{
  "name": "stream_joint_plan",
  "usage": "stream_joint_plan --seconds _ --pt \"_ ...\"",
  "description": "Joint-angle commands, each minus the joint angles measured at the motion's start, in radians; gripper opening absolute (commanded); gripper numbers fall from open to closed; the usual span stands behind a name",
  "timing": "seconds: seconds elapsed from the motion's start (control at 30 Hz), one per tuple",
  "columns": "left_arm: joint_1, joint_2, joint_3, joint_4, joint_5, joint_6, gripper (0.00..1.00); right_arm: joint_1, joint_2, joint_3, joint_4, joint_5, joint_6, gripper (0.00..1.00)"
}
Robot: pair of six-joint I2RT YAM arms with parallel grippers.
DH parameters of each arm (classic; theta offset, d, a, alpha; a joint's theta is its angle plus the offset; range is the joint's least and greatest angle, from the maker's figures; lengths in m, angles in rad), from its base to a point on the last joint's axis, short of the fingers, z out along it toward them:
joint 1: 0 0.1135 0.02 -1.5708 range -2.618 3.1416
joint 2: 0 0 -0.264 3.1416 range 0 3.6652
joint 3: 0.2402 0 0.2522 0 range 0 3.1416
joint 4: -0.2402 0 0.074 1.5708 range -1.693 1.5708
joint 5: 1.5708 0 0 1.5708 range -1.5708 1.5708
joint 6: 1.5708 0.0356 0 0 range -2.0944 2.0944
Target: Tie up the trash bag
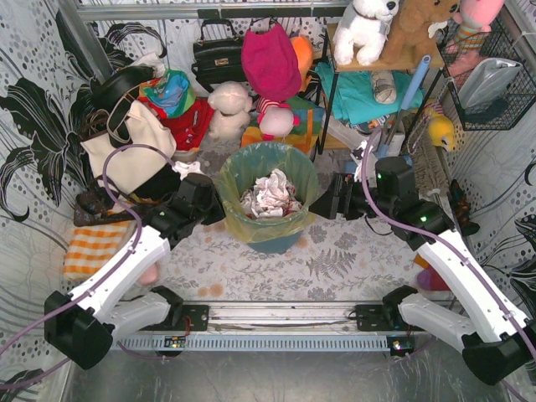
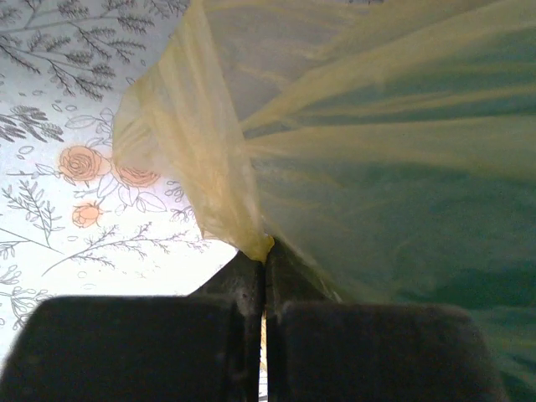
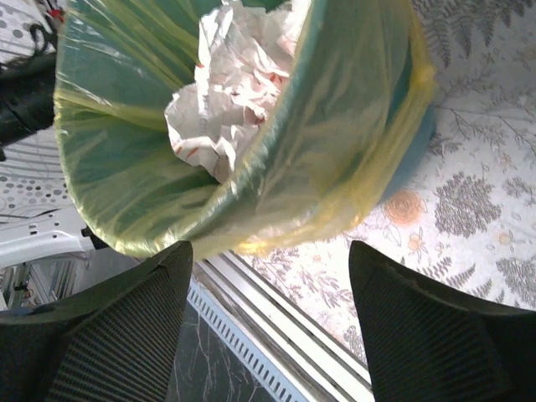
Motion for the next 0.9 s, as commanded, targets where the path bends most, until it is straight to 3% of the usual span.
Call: stream_joint_plan --seconds 0.0,0.17,0.33,0.57,0.87 --pt "-0.004 -0.004 0.054 0.007 -0.066 0.064 0.00 0.012 -0.062 -0.030 -0.085 0.081 0.034 0.73" --pt "-0.004 -0.045 0.050 -0.038 -0.092 0.066 0.00 0.012 -0.081 0.025 -0.114 0.152 0.059 0.71" --pt "-0.004 -0.080 0.048 -0.051 -0.072 0.054 0.00 0.011 -0.001 0.171 -0.119 0.164 0.036 0.67" --pt "-0.004 -0.092 0.057 -0.057 -0.037 0.043 0.00 0.012 0.319 0.511 -0.264 0.224 -0.155 0.55" --pt "-0.004 -0.104 0.051 -0.050 -0.014 0.027 0.00 0.012 0.634 0.849 -0.452 0.139 -0.424 0.47"
